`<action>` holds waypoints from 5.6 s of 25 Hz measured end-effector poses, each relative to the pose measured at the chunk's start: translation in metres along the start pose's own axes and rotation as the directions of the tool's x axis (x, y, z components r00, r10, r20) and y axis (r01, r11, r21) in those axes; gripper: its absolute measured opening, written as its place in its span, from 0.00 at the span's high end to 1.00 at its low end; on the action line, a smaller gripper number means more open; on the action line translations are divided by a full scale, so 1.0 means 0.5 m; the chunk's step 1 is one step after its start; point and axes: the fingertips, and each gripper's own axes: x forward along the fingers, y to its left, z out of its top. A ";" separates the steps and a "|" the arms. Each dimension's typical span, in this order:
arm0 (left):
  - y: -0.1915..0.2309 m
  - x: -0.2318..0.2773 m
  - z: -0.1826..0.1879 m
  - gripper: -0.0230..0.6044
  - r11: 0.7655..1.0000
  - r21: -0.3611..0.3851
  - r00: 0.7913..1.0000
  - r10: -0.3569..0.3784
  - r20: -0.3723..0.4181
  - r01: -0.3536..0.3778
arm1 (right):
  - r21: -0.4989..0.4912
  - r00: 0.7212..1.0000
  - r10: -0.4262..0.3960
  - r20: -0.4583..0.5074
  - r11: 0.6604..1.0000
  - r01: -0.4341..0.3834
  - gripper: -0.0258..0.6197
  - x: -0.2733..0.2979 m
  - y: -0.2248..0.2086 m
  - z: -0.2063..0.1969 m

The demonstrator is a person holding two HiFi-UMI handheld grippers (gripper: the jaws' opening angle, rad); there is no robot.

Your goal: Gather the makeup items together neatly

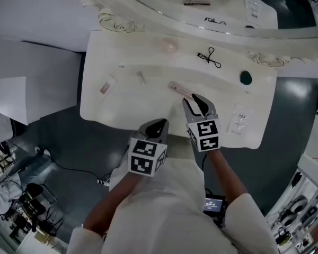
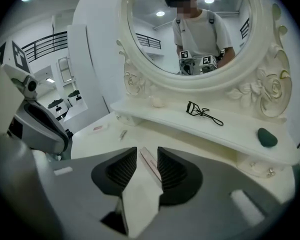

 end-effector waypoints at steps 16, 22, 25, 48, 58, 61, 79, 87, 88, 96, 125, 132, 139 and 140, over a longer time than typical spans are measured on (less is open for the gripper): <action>0.025 0.033 -0.012 0.95 0.999 -0.046 1.000 0.026 -0.010 -0.026 | -0.161 0.988 0.040 -0.147 0.985 -0.063 0.72 0.075 -0.025 -0.062; 0.037 0.050 -0.022 0.95 0.998 -0.050 0.999 0.039 -0.016 -0.039 | -0.200 0.986 0.046 -0.160 0.977 -0.078 0.72 0.093 -0.039 -0.078; 0.045 0.062 -0.030 0.95 0.997 -0.054 0.998 0.052 -0.027 -0.053 | -0.217 0.983 0.065 -0.173 0.971 -0.102 0.72 0.103 -0.037 -0.089; 0.054 0.055 -0.047 0.95 0.992 -0.084 0.995 0.091 -0.028 -0.093 | -0.387 0.962 0.110 -0.250 0.899 -0.203 0.74 0.149 -0.025 -0.120; 0.064 0.047 -0.047 0.95 0.990 -0.102 0.995 0.094 -0.028 -0.096 | -0.443 0.951 0.108 -0.291 0.866 -0.234 0.82 0.155 -0.017 -0.136; 0.066 0.047 -0.046 0.95 0.990 -0.101 0.995 0.094 -0.031 -0.096 | -0.434 0.950 0.119 -0.290 0.868 -0.241 0.82 0.153 -0.014 -0.135; 0.055 0.022 -0.035 0.95 0.996 -0.062 0.998 0.060 -0.022 -0.061 | -0.324 0.966 0.097 -0.238 0.930 -0.173 0.82 0.095 -0.008 -0.111; 0.063 0.009 -0.041 0.95 0.999 -0.036 0.999 0.037 -0.034 -0.038 | -0.242 0.976 0.048 -0.210 0.965 -0.100 0.82 0.059 -0.021 -0.117; 0.063 0.011 -0.043 0.95 0.999 -0.032 0.999 0.033 -0.038 -0.034 | -0.234 0.978 0.043 -0.206 0.968 -0.092 0.82 0.055 -0.023 -0.117; 0.045 0.023 -0.042 0.95 1.000 0.014 0.998 -0.002 -0.062 0.003 | -0.187 0.985 -0.008 -0.175 0.982 -0.026 0.82 0.026 -0.044 -0.127; -0.137 0.121 -0.060 0.95 0.959 0.220 0.973 -0.139 -0.182 0.178 | 0.024 0.982 -0.164 -0.093 0.986 0.167 0.82 -0.114 -0.101 -0.195; -0.182 0.146 -0.073 0.95 0.940 0.260 0.961 -0.166 -0.219 0.222 | 0.106 0.970 -0.228 -0.087 0.966 0.236 0.82 -0.157 -0.143 -0.226; -0.213 0.172 -0.081 0.95 0.925 0.286 0.952 -0.179 -0.250 0.249 | 0.179 0.951 -0.293 -0.095 0.935 0.306 0.82 -0.187 -0.184 -0.254; -0.218 0.176 -0.082 0.95 0.924 0.289 0.950 -0.181 -0.253 0.253 | 0.188 0.949 -0.301 -0.098 0.931 0.314 0.82 -0.187 -0.188 -0.260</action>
